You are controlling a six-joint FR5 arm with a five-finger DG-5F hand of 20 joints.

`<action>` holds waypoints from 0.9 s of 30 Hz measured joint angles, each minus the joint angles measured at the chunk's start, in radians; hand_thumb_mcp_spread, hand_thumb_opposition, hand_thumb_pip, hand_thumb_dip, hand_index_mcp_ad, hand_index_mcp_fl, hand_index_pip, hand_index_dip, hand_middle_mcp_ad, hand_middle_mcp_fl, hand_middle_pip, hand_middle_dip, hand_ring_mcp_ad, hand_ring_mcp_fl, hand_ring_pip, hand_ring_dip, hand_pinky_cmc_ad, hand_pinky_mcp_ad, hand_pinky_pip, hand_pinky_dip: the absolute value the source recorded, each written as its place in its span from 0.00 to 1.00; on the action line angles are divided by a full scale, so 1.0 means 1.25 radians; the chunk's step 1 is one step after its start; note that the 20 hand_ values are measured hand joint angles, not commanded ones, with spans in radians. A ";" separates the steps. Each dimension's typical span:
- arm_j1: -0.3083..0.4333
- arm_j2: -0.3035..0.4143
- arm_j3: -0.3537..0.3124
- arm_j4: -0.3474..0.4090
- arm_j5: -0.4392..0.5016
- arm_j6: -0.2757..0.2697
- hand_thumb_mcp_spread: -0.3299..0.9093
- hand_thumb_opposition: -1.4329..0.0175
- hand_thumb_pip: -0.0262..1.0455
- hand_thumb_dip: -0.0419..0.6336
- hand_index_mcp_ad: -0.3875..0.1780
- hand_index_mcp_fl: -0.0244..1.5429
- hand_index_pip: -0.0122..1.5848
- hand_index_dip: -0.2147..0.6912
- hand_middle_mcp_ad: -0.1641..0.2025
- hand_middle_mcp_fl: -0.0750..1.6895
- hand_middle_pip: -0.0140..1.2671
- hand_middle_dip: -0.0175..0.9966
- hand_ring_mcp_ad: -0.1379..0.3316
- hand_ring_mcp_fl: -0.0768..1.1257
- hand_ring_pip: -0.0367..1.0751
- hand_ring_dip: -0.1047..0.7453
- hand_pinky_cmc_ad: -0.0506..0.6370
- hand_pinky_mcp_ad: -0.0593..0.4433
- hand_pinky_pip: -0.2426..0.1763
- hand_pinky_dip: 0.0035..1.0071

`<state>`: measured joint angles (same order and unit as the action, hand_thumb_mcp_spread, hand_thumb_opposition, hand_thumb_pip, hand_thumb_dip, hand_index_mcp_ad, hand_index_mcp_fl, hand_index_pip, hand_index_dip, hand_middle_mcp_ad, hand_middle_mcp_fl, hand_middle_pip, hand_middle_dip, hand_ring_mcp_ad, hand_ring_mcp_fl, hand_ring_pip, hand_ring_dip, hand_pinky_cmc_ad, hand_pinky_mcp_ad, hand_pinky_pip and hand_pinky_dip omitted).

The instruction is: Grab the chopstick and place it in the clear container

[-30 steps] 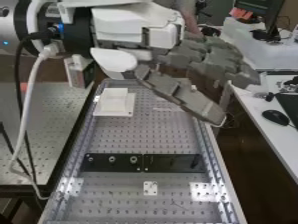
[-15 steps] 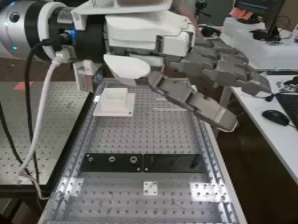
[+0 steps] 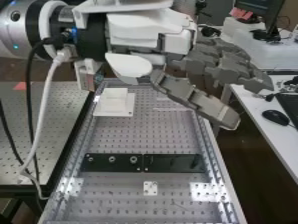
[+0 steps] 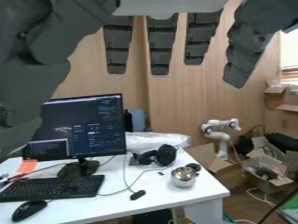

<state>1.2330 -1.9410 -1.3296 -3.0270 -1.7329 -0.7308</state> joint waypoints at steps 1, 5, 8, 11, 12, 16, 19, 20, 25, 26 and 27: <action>0.000 0.000 0.000 -0.001 0.000 -0.001 0.45 0.53 0.36 0.19 0.35 0.16 0.03 0.46 0.61 0.11 0.10 0.25 0.61 0.08 0.12 0.26 0.91 0.91 0.40 0.16; 0.000 0.002 0.000 -0.002 -0.007 -0.003 0.45 0.53 0.36 0.19 0.34 0.16 0.03 0.46 0.60 0.11 0.10 0.25 0.61 0.08 0.12 0.26 0.91 0.90 0.40 0.16; 0.000 0.003 -0.001 0.000 -0.011 -0.003 0.45 0.53 0.36 0.19 0.35 0.16 0.03 0.46 0.60 0.11 0.10 0.25 0.61 0.08 0.12 0.26 0.91 0.90 0.40 0.16; -0.001 0.004 -0.002 0.000 -0.014 -0.003 0.45 0.53 0.36 0.19 0.34 0.16 0.03 0.46 0.61 0.11 0.10 0.25 0.61 0.08 0.12 0.26 0.91 0.91 0.40 0.16; -0.001 0.005 -0.002 0.000 -0.013 -0.003 0.45 0.53 0.36 0.19 0.34 0.16 0.03 0.46 0.61 0.11 0.10 0.25 0.61 0.08 0.12 0.26 0.91 0.90 0.40 0.16; -0.005 0.007 -0.004 -0.002 -0.009 -0.005 0.45 0.53 0.36 0.19 0.35 0.16 0.03 0.46 0.61 0.11 0.10 0.25 0.61 0.08 0.12 0.26 0.91 0.90 0.40 0.16; -0.008 0.015 -0.011 -0.001 -0.002 -0.004 0.45 0.53 0.36 0.19 0.35 0.16 0.03 0.46 0.61 0.11 0.10 0.25 0.61 0.08 0.12 0.26 0.91 0.91 0.40 0.16; -0.009 0.019 -0.015 0.000 0.000 -0.004 0.45 0.53 0.36 0.19 0.35 0.17 0.03 0.46 0.61 0.11 0.10 0.25 0.61 0.08 0.12 0.26 0.91 0.90 0.40 0.16; -0.009 0.045 -0.035 -0.005 0.006 -0.007 0.45 0.53 0.36 0.19 0.35 0.17 0.03 0.46 0.61 0.12 0.10 0.25 0.61 0.08 0.12 0.26 0.91 0.90 0.40 0.16; -0.009 0.053 -0.042 -0.008 0.008 -0.006 0.45 0.53 0.36 0.19 0.35 0.17 0.03 0.46 0.61 0.12 0.10 0.25 0.61 0.08 0.12 0.26 0.91 0.90 0.40 0.16; -0.009 0.058 -0.046 -0.010 0.010 -0.005 0.45 0.53 0.36 0.19 0.35 0.17 0.03 0.46 0.61 0.12 0.10 0.25 0.61 0.08 0.12 0.26 0.91 0.90 0.40 0.16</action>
<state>1.2222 -1.8690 -1.3869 -3.0391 -1.7210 -0.7374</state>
